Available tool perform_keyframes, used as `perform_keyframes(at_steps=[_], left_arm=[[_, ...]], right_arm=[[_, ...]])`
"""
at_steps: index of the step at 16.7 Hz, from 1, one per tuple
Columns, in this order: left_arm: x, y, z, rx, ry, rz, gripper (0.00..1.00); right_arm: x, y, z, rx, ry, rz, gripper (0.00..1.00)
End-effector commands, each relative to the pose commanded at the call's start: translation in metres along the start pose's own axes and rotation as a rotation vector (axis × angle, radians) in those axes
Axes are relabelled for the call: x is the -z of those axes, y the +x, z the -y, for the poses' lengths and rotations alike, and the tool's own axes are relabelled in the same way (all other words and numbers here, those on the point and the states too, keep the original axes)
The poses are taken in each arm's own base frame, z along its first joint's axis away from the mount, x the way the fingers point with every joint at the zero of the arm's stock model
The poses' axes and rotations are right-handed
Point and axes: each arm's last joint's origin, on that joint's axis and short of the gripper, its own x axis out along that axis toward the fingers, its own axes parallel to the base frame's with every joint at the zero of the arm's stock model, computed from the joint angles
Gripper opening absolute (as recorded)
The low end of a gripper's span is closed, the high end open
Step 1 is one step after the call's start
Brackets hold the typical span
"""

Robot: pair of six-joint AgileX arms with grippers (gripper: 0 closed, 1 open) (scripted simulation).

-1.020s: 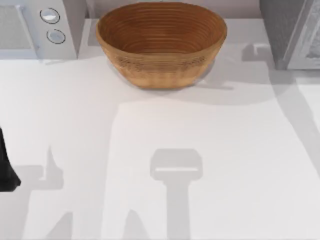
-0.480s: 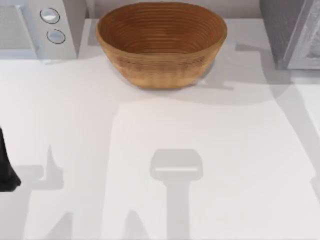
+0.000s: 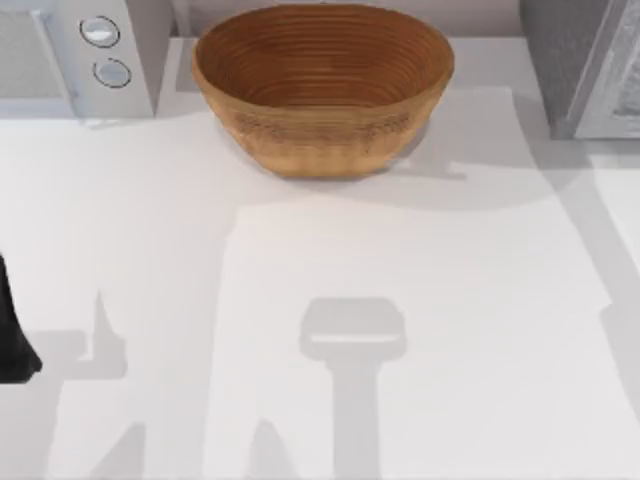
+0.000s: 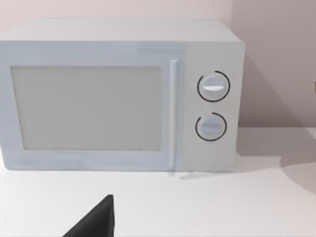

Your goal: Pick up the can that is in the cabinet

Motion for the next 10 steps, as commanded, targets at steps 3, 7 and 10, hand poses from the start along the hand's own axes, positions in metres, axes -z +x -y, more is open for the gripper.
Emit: perform_keyframes(at_steps=[3, 7, 10], left_arm=[[0.0, 0.0, 0.0, 0.0, 0.0, 0.0, 1.0], [0.0, 0.0, 0.0, 0.0, 0.0, 0.0, 1.0], [0.0, 0.0, 0.0, 0.0, 0.0, 0.0, 1.0]], right_arm=[[0.0014, 0.0077, 0.0008, 0.0, 0.0, -0.002, 1.0], [0.0014, 0.0077, 0.0008, 0.0, 0.0, -0.002, 0.85], [0.0014, 0.0077, 0.0008, 0.0, 0.0, -0.002, 0.62]])
